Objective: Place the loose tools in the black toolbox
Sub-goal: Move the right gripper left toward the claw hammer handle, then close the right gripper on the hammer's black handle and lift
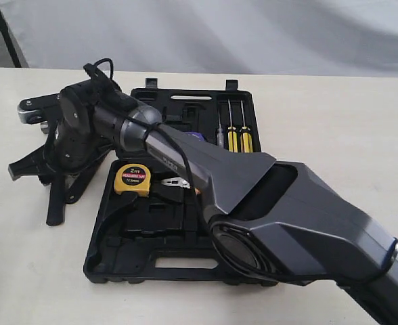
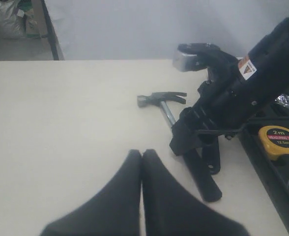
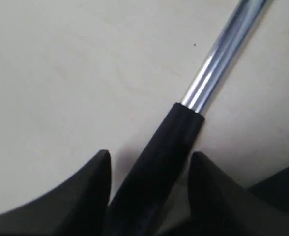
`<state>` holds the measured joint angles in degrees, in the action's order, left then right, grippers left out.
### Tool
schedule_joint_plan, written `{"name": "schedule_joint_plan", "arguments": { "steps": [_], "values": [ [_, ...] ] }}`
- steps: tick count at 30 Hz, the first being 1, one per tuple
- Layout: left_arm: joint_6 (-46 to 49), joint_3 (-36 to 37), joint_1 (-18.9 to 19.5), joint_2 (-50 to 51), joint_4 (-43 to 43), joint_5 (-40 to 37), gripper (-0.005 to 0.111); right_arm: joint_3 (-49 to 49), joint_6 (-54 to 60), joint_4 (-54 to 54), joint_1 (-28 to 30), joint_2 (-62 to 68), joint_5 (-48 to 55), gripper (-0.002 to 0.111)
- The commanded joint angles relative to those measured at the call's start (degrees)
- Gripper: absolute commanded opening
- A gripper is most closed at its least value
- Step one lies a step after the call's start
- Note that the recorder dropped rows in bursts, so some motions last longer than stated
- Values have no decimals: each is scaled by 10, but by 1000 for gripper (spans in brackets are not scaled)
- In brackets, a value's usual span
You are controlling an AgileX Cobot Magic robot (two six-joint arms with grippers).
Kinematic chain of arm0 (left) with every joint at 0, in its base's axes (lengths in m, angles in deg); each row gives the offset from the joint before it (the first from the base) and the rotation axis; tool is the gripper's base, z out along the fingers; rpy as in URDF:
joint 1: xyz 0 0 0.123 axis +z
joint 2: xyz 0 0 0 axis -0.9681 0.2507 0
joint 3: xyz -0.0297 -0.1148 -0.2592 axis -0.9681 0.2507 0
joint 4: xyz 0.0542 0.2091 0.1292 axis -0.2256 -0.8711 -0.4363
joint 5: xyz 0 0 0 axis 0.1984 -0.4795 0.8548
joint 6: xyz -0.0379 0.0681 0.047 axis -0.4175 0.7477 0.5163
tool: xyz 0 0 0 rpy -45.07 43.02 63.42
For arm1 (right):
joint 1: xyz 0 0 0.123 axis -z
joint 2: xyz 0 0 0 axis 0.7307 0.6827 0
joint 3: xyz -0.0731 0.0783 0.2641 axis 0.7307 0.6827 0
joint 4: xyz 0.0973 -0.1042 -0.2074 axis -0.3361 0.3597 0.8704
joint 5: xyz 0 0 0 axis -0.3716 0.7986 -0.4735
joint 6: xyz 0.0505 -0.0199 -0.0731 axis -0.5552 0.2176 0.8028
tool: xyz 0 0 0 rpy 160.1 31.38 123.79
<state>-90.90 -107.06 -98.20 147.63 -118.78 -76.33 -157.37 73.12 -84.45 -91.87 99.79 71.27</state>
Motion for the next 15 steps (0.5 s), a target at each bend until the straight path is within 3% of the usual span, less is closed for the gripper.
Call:
{"name": "schedule_joint_plan", "arguments": {
  "steps": [1, 8, 15],
  "values": [
    [-6, 5, 2, -5, 8, 10, 1, 2, 24, 24, -22, 11, 24, 25],
    [-6, 5, 2, -5, 8, 10, 1, 0, 10, 81, -41, 17, 37, 0],
    [-6, 5, 2, -5, 8, 10, 1, -102, 2, 81, -38, -1, 127, -1]
  ]
}}
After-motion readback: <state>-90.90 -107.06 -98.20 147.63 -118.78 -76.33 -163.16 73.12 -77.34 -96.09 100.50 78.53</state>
